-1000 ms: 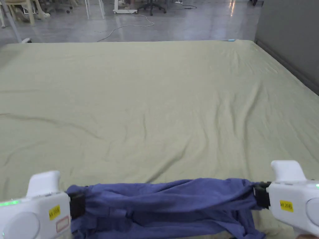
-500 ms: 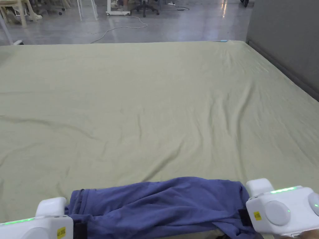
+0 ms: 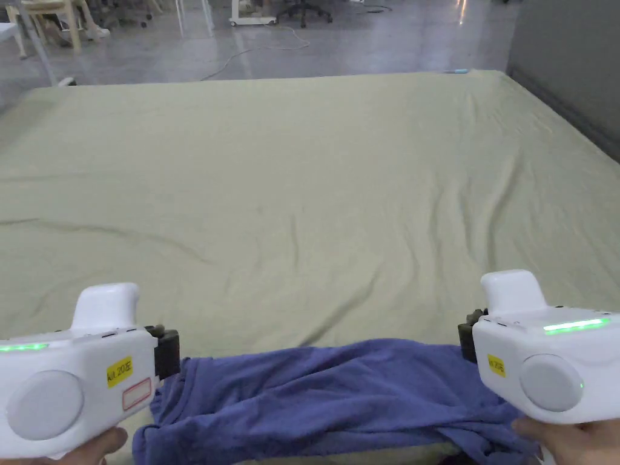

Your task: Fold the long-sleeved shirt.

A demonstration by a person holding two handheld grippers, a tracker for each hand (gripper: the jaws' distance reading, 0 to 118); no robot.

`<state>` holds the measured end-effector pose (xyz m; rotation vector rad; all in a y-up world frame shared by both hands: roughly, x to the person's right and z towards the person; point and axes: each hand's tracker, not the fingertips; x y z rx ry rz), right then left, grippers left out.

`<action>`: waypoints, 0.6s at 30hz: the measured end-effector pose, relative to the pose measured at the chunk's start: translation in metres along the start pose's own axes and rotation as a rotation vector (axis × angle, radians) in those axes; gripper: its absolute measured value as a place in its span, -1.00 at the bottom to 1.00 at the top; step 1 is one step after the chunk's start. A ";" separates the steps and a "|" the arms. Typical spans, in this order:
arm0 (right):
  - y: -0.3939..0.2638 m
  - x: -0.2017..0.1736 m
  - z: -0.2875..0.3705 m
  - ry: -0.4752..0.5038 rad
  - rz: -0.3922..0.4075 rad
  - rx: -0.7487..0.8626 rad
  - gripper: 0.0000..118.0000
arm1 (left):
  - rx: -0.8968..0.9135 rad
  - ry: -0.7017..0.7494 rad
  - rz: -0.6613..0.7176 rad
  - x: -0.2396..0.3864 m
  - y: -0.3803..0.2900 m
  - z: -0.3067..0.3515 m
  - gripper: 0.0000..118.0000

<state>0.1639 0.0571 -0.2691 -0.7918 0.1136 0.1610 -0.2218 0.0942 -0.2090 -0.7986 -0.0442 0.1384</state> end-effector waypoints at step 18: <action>-0.008 -0.015 0.002 0.082 -0.008 -0.042 -1.00 | -0.303 -0.604 0.525 -0.173 -0.082 -0.147 1.00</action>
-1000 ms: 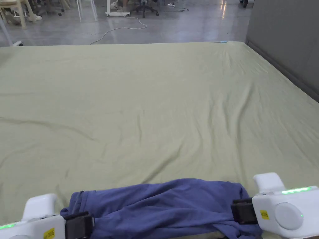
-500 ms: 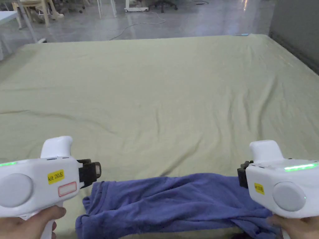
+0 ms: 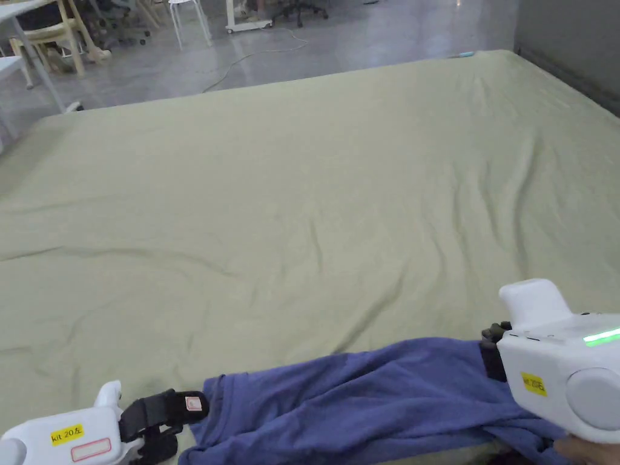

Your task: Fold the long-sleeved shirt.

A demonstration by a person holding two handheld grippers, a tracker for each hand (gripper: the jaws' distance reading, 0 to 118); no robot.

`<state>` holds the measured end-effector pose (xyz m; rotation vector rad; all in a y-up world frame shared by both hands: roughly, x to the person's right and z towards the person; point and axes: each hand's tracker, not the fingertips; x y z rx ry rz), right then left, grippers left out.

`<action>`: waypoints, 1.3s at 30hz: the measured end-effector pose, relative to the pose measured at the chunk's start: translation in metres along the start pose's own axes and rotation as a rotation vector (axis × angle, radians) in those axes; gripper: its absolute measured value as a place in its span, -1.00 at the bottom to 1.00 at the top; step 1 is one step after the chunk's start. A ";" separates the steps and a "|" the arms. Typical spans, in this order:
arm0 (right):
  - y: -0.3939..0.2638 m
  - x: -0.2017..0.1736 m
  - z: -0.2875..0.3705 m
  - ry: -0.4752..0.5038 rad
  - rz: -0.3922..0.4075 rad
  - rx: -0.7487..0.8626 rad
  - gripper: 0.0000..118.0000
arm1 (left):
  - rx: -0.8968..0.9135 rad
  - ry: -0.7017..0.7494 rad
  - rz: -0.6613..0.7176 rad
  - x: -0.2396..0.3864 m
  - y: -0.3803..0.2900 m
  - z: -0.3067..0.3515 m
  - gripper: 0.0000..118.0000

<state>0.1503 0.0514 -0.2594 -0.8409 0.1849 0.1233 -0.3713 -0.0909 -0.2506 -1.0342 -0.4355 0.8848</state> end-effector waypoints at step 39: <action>0.005 -0.012 -0.006 0.007 0.032 -0.020 -1.00 | 0.136 0.217 -0.093 0.085 0.066 0.064 -0.63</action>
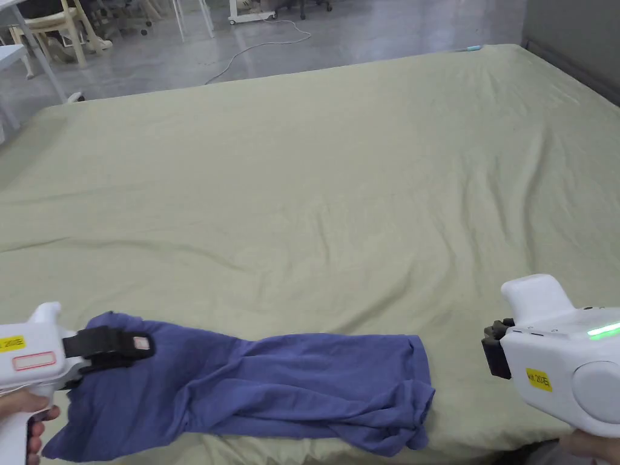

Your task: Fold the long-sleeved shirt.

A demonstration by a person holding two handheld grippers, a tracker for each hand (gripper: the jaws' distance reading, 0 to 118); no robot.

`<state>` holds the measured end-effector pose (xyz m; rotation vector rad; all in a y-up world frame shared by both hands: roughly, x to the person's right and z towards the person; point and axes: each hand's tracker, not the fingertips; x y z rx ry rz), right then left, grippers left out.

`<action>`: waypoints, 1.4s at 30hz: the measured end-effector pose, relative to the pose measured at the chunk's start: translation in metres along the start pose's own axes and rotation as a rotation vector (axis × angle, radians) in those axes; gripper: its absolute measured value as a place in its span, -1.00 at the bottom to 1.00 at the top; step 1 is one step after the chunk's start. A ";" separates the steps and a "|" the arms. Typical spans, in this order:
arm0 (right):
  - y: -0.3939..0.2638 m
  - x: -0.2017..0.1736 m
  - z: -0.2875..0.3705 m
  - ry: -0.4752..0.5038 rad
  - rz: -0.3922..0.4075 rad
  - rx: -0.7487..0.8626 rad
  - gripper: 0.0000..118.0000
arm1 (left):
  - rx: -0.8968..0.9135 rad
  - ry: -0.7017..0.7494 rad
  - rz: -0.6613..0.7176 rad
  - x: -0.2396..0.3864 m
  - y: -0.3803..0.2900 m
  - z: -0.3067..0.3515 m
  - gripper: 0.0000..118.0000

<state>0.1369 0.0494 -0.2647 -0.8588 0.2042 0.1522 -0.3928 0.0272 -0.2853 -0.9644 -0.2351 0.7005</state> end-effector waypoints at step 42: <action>-0.037 0.040 0.019 -0.042 -0.108 -0.004 -1.00 | -0.230 0.008 -0.504 0.186 -0.139 -0.222 -1.00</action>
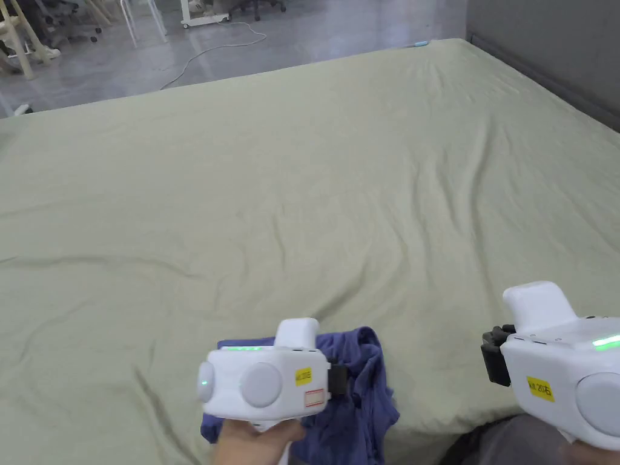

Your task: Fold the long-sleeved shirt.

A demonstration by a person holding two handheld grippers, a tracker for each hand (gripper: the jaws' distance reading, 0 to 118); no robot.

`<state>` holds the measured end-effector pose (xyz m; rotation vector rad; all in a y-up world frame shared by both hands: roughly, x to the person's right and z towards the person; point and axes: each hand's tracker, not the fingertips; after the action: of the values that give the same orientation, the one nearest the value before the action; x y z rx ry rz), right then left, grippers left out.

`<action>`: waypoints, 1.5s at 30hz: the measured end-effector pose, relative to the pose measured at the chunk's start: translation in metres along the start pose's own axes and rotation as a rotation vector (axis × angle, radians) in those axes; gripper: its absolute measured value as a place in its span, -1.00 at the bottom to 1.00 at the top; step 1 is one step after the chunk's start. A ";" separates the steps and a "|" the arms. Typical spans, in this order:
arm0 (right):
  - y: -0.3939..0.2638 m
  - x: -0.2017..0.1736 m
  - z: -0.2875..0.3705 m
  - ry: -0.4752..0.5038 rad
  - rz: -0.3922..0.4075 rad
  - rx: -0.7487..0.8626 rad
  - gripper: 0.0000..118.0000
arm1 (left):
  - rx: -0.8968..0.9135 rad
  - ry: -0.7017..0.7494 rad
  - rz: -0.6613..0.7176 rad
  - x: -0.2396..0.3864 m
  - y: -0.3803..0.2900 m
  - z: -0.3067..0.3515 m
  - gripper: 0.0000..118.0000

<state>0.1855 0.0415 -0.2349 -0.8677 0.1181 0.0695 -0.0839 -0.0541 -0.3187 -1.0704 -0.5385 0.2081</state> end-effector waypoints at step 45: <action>0.003 -0.048 -0.173 0.682 -0.351 -0.285 -1.00 | 0.211 -0.453 0.674 -0.185 -0.032 0.048 0.75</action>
<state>0.1251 -0.0895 -0.3415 -1.1580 0.6014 -0.5557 -0.2689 -0.1086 -0.3320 -0.9672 -0.5254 1.0954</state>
